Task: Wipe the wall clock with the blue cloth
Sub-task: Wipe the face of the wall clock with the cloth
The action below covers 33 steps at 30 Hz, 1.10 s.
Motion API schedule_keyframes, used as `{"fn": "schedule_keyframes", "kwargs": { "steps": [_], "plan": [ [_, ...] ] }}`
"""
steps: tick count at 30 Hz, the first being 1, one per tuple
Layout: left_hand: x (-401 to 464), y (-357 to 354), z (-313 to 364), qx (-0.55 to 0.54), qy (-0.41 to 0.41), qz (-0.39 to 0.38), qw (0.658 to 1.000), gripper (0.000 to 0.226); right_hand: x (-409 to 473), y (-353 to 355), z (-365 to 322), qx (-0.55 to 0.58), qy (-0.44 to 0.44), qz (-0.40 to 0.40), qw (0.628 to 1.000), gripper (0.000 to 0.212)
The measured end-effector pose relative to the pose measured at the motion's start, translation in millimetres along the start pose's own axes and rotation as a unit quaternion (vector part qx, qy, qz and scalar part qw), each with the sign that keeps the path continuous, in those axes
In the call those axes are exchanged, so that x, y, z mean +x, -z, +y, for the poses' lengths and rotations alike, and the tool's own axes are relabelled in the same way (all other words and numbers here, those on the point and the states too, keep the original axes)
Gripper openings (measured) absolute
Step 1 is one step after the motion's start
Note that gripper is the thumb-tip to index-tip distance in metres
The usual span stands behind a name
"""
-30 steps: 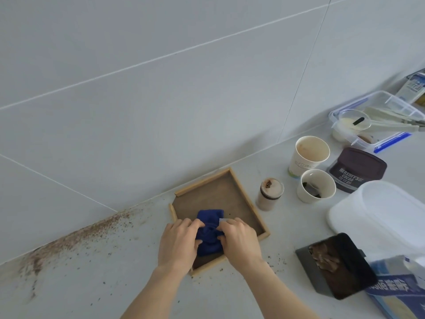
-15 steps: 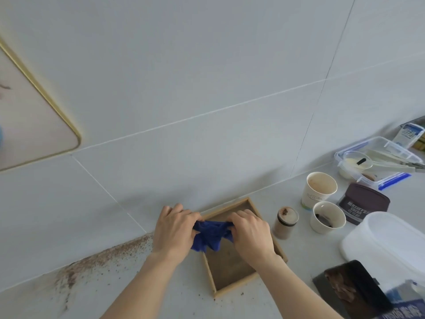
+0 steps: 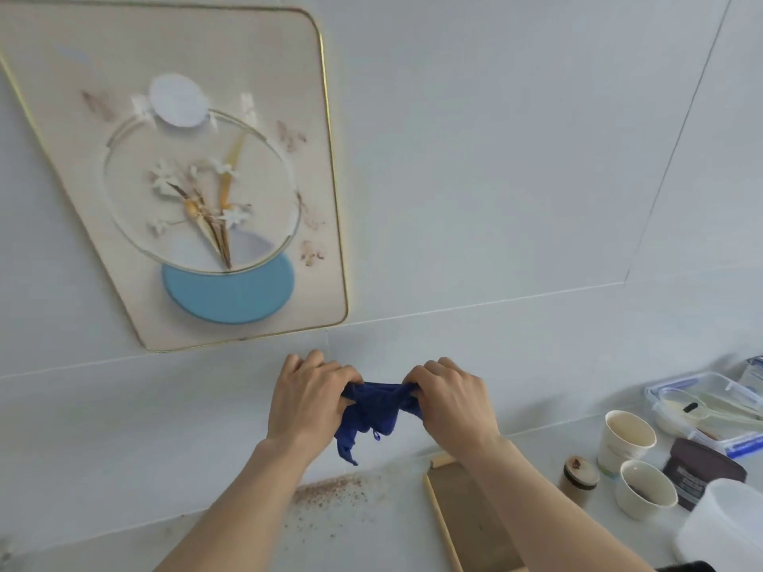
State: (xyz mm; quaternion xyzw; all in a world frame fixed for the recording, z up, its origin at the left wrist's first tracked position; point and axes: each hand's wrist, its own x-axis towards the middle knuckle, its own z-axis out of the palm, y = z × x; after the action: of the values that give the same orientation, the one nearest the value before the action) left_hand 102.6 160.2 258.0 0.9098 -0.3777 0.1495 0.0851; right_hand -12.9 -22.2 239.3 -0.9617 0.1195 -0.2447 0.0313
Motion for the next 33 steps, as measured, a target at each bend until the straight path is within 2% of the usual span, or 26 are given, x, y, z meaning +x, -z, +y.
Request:
{"fn": "schedule_keyframes", "kwargs": {
  "steps": [4,6,8,12,14,16,18,20,21,23,25,27,28,29,31,33],
  "plan": [
    [-14.6,33.0,-29.5,-0.004,0.010,0.018,1.000,0.024,13.0,18.5,-36.7,-0.013,0.035,0.019,0.999,0.012],
    [-8.5,41.1,-30.6,0.007,-0.004,0.030,1.000,0.025,20.5,26.8,-38.4,-0.010,0.020,0.017,1.000,0.010],
    [-46.1,93.6,-92.9,-0.008,0.037,0.093,0.995,0.025,38.0,53.6,-118.3,-0.040,0.081,0.042,0.995,0.012],
    [-40.7,106.8,-101.4,0.014,0.032,0.093,0.995,0.026,54.3,63.3,-127.0,-0.029,0.098,0.066,0.993,0.009],
    [-43.6,113.3,-107.3,0.013,0.033,0.101,0.994,0.025,57.9,65.3,-135.3,-0.035,0.102,0.039,0.993,0.011],
    [-44.7,120.8,-115.1,-0.001,0.034,0.120,0.992,0.024,62.5,66.3,-144.4,0.013,0.087,0.029,0.996,0.011],
    [-40.9,126.4,-116.8,-0.036,0.052,0.132,0.989,0.022,66.7,69.5,-151.1,0.163,0.015,0.025,0.986,0.012],
    [-36.0,129.6,-112.3,-0.096,0.083,0.142,0.982,0.021,67.2,73.9,-157.0,0.366,-0.092,0.013,0.926,0.023],
    [-33.2,131.1,-108.8,-0.125,0.096,0.146,0.977,0.020,66.0,75.7,-158.9,0.459,-0.146,0.002,0.876,0.026],
    [-25.0,133.0,-101.1,-0.187,0.120,0.159,0.962,0.021,63.8,75.4,-158.6,0.619,-0.231,-0.016,0.751,0.025],
    [-16.4,133.7,-91.3,-0.259,0.143,0.175,0.939,0.023,61.5,76.0,-158.8,0.721,-0.271,-0.040,0.636,0.022],
    [-8.3,132.4,-78.7,-0.314,0.148,0.184,0.920,0.025,62.2,75.2,-162.9,0.777,-0.271,-0.064,0.564,0.038],
    [-5.5,130.3,-71.6,-0.338,0.147,0.182,0.912,0.025,63.0,74.3,-164.7,0.793,-0.258,-0.081,0.546,0.051],
    [-3.5,128.0,-64.7,-0.362,0.143,0.178,0.904,0.025,64.1,74.6,-166.1,0.797,-0.236,-0.096,0.548,0.059],
    [-1.4,122.8,-54.4,-0.400,0.126,0.165,0.893,0.025,65.8,78.1,-165.3,0.770,-0.184,-0.111,0.600,0.056],
    [0.9,117.5,-52.6,-0.420,0.095,0.141,0.892,0.028,67.2,77.7,-157.4,0.743,-0.153,-0.099,0.645,0.039]
  ]
}}
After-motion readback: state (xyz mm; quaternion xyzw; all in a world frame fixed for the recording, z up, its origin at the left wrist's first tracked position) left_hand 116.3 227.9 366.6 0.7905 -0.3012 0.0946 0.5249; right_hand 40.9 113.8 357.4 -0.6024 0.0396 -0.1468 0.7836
